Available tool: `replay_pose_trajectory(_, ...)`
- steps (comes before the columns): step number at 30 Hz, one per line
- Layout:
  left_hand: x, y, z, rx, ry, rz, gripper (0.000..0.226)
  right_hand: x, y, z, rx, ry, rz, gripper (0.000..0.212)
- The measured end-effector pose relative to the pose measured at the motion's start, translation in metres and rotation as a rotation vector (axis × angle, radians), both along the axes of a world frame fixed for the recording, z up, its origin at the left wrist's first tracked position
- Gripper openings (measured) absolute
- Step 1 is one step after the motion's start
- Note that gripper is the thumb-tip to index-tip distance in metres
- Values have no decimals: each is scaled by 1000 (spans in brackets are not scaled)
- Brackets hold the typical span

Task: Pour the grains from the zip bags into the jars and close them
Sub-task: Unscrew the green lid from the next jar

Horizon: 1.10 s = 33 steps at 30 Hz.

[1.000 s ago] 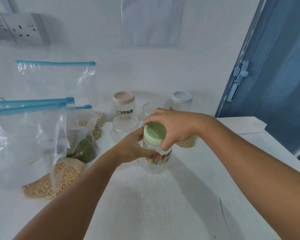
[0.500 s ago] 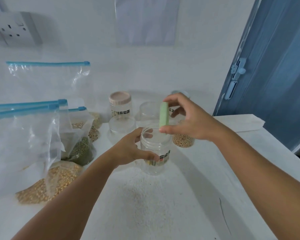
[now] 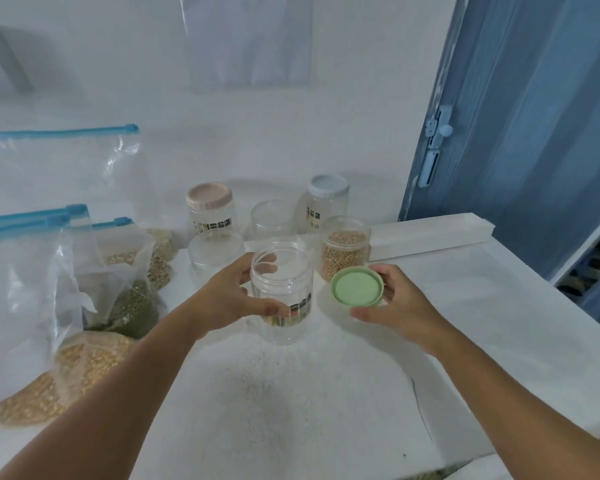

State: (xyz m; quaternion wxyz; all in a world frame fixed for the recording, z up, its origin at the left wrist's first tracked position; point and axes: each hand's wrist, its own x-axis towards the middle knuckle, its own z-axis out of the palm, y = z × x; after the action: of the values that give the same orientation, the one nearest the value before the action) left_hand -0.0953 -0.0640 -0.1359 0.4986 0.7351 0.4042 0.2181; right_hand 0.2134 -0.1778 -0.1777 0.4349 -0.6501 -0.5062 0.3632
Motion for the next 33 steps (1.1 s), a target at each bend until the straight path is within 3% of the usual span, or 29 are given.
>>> replay_pose_trajectory(6,2,0,-1,-11,-14,-4,98,-5,-11,-28,-128,-340,-11,98)
replay_pose_trajectory(9,2,0,-1,-16,-18,-7,97,-3,-10,-32,-184,-353,-25,103)
replay_pose_trajectory(12,3,0,0,-25,-22,-15,98,-1,-11,-29,-205,-399,14,96)
replay_pose_trajectory(14,3,-1,0,-44,-31,-17,101,-2,-10,-25,-217,-433,55,104)
replay_pose_trajectory(17,4,-4,1,-62,-52,-19,104,-11,-9,-12,-136,-365,98,114)
replay_pose_trajectory(22,5,-14,-7,-175,-172,-11,102,-48,8,38,34,26,246,101)
replay_pose_trajectory(26,3,-18,-13,-192,-216,-10,93,-71,26,56,52,55,392,107)
replay_pose_trajectory(33,2,-22,-9,-246,-201,-22,94,-75,25,50,114,36,317,87)
